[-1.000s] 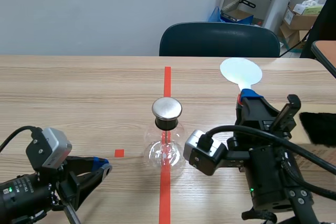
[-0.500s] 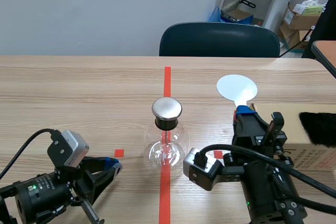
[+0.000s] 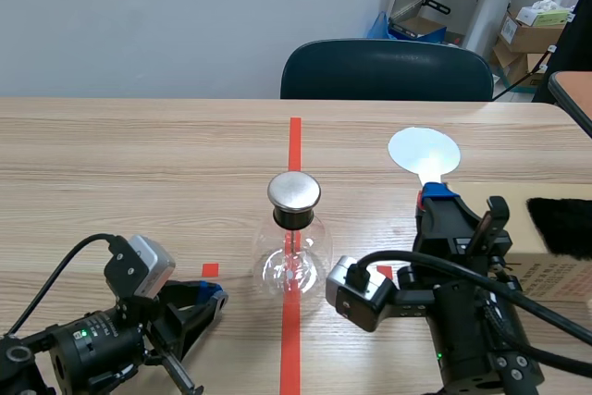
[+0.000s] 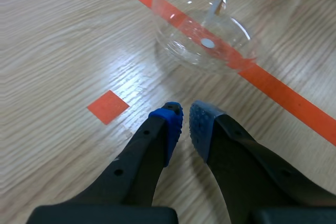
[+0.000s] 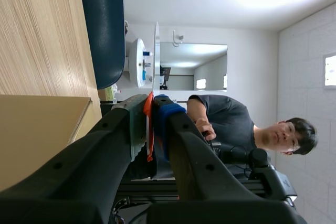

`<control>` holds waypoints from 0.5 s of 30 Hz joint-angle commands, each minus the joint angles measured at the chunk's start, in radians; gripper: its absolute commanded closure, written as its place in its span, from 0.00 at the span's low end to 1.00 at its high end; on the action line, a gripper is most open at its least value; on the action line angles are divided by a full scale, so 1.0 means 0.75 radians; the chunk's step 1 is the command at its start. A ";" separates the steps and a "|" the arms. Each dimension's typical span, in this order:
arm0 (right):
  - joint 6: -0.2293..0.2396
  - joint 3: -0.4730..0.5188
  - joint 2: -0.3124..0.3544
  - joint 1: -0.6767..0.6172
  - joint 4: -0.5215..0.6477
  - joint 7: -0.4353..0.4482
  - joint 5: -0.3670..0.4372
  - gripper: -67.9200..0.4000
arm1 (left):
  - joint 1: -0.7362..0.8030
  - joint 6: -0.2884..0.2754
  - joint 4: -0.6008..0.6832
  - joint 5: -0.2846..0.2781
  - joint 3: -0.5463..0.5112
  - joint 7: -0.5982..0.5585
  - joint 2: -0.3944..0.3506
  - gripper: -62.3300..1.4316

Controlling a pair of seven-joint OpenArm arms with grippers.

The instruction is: Do the electroscope experiment

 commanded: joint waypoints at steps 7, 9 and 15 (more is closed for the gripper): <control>-0.016 0.004 0.015 0.018 0.020 -0.012 -0.010 0.98 | -0.017 -0.022 0.028 -0.034 -0.002 -0.128 -0.053 0.84; -0.016 0.004 0.015 0.018 0.020 -0.012 -0.010 0.98 | -0.017 -0.058 0.028 -0.038 -0.002 -0.149 -0.060 0.84; -0.016 0.004 0.015 0.018 0.020 -0.023 -0.010 0.98 | -0.016 -0.100 0.028 -0.037 -0.002 -0.149 -0.060 0.84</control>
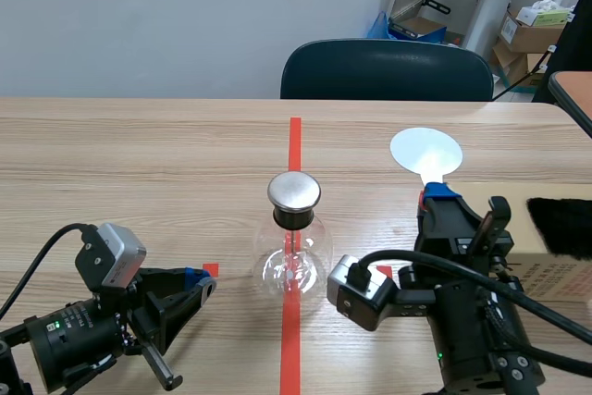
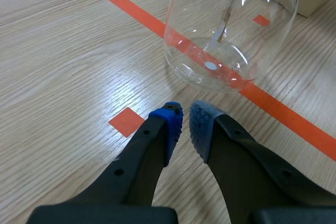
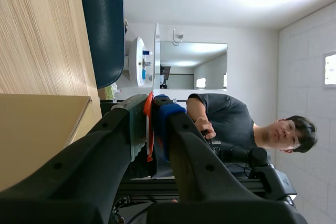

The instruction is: Do the electroscope experiment

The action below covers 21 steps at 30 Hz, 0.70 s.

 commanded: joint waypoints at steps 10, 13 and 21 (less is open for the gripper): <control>-0.016 0.004 0.015 0.018 0.020 -0.034 -0.009 0.98 | -0.007 -0.068 0.062 0.032 -0.002 -0.013 0.004 0.84; -0.016 0.004 0.014 0.018 0.020 -0.034 -0.009 0.98 | -0.007 -0.068 0.062 0.032 -0.002 -0.012 0.004 0.84; -0.016 0.006 0.014 0.018 0.020 -0.034 -0.009 0.98 | -0.007 -0.068 0.062 0.032 -0.002 -0.010 0.004 0.84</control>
